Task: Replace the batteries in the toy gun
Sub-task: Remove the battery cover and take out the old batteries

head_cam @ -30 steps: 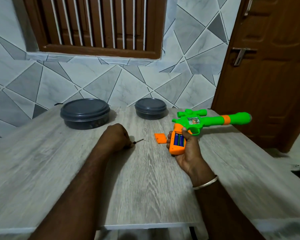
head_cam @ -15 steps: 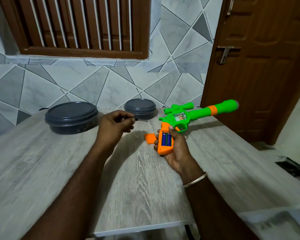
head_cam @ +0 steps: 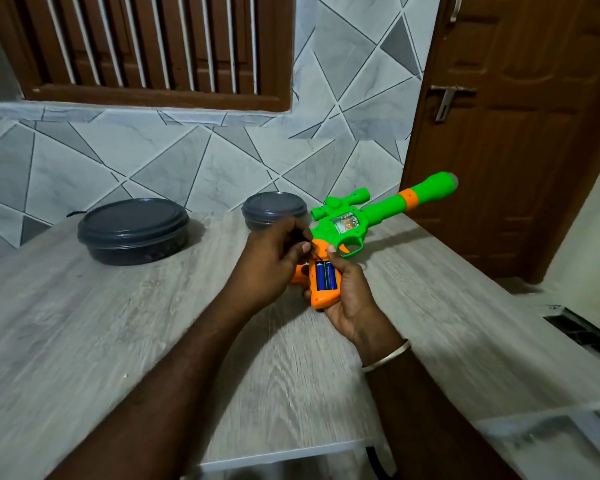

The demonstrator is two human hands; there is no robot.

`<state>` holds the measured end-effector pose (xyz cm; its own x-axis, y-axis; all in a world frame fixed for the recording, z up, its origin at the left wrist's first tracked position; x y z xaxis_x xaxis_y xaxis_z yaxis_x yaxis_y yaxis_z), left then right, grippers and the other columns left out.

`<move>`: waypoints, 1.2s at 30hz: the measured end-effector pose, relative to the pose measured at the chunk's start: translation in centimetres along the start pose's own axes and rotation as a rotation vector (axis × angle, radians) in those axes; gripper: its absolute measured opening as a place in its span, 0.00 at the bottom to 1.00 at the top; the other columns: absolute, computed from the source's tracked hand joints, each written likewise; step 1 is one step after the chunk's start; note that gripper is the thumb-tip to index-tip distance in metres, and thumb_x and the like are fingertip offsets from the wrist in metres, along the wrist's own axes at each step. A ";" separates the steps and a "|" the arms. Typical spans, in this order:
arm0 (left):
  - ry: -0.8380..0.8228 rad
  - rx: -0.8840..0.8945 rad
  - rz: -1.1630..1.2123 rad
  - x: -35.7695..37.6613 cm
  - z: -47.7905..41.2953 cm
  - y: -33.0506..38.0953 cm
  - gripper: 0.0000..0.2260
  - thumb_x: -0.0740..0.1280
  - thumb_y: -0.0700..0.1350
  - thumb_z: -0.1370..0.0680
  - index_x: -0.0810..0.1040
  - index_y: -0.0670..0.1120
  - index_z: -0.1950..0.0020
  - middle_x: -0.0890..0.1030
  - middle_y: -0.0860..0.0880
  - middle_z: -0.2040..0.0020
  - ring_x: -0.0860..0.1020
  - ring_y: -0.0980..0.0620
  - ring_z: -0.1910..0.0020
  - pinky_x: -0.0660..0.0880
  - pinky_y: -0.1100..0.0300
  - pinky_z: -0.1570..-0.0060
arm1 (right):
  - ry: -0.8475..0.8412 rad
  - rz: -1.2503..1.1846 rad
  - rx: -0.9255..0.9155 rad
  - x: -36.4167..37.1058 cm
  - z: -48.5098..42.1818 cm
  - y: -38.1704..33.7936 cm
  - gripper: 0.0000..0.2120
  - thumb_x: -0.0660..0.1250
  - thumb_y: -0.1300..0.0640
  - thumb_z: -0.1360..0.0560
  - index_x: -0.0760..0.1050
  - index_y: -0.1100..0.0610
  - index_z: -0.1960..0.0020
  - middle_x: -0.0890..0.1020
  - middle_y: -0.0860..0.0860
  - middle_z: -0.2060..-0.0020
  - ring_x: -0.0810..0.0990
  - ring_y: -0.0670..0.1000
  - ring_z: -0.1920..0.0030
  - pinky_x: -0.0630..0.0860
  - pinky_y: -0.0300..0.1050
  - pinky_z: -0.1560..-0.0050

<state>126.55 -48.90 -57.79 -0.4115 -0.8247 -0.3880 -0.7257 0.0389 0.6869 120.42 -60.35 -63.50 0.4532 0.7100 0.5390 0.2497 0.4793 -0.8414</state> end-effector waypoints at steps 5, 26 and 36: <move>-0.031 0.162 -0.216 0.1 0.1 0.4 0.05 0.67 0.35 0.21 0.78 0.43 0.47 0.83 0.47 0.57 0.82 0.50 0.59 0.78 0.52 0.57 | -0.036 -0.048 -0.004 0.2 0.2 -0.3 0.14 0.55 0.50 0.18 0.77 0.55 0.47 0.84 0.51 0.67 0.81 0.48 0.71 0.73 0.39 0.73; 0.014 0.023 0.067 0.5 0.0 -0.5 0.05 0.70 0.40 0.24 0.82 0.44 0.49 0.85 0.48 0.55 0.85 0.51 0.52 0.81 0.46 0.47 | -0.015 0.003 -0.001 -0.1 0.2 -0.2 0.13 0.58 0.50 0.19 0.77 0.57 0.46 0.83 0.55 0.66 0.80 0.51 0.73 0.74 0.39 0.75; 0.028 0.093 0.001 0.8 0.4 -0.3 0.06 0.71 0.38 0.23 0.80 0.43 0.47 0.85 0.49 0.55 0.84 0.57 0.56 0.82 0.57 0.53 | -0.037 -0.034 -0.017 0.2 0.4 -0.4 0.13 0.57 0.52 0.18 0.78 0.55 0.50 0.83 0.53 0.66 0.79 0.51 0.71 0.73 0.38 0.75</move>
<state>126.22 -49.33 -58.48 -0.3977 -0.8399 -0.3693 -0.7738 0.0907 0.6269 120.02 -60.18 -63.06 0.4123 0.7119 0.5685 0.2796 0.4950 -0.8227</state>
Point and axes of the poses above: each hand's wrist, its own z-axis away from the middle knuckle, its own x-axis out of the palm, y = z × x, the point moved 3 cm from there along -z, towards the middle knuckle
